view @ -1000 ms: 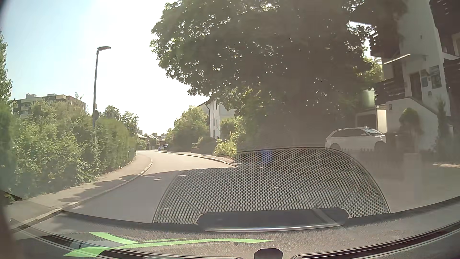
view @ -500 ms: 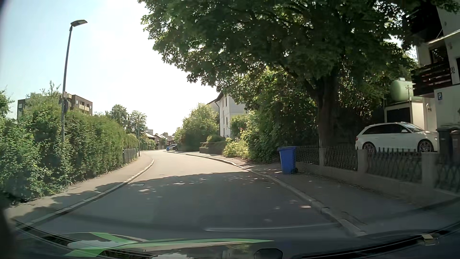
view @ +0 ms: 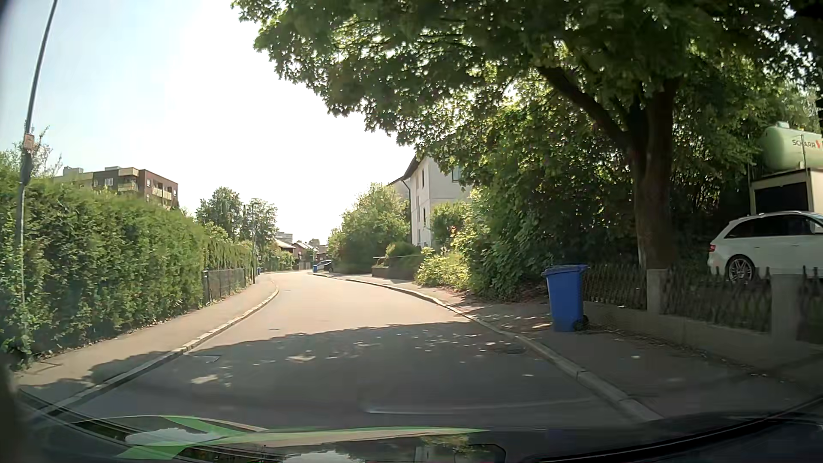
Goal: Follow the waypoints while adhering to traffic rules and regulations
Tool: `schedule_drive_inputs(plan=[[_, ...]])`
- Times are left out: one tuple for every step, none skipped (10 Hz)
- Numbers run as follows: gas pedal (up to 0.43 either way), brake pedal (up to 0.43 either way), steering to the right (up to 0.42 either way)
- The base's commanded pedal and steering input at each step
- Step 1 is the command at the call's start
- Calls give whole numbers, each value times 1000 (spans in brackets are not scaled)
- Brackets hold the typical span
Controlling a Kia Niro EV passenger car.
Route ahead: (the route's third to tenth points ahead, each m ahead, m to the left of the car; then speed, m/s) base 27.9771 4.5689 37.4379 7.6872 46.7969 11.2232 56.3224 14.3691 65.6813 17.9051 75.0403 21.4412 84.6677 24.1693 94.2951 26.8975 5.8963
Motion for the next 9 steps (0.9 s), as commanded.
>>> schedule_drive_inputs(plan=[[20,0,-59],[28,0,-59],[28,0,-60],[28,0,-60],[28,0,-60],[28,0,-61],[39,0,-62],[39,0,-63],[39,0,-63]])
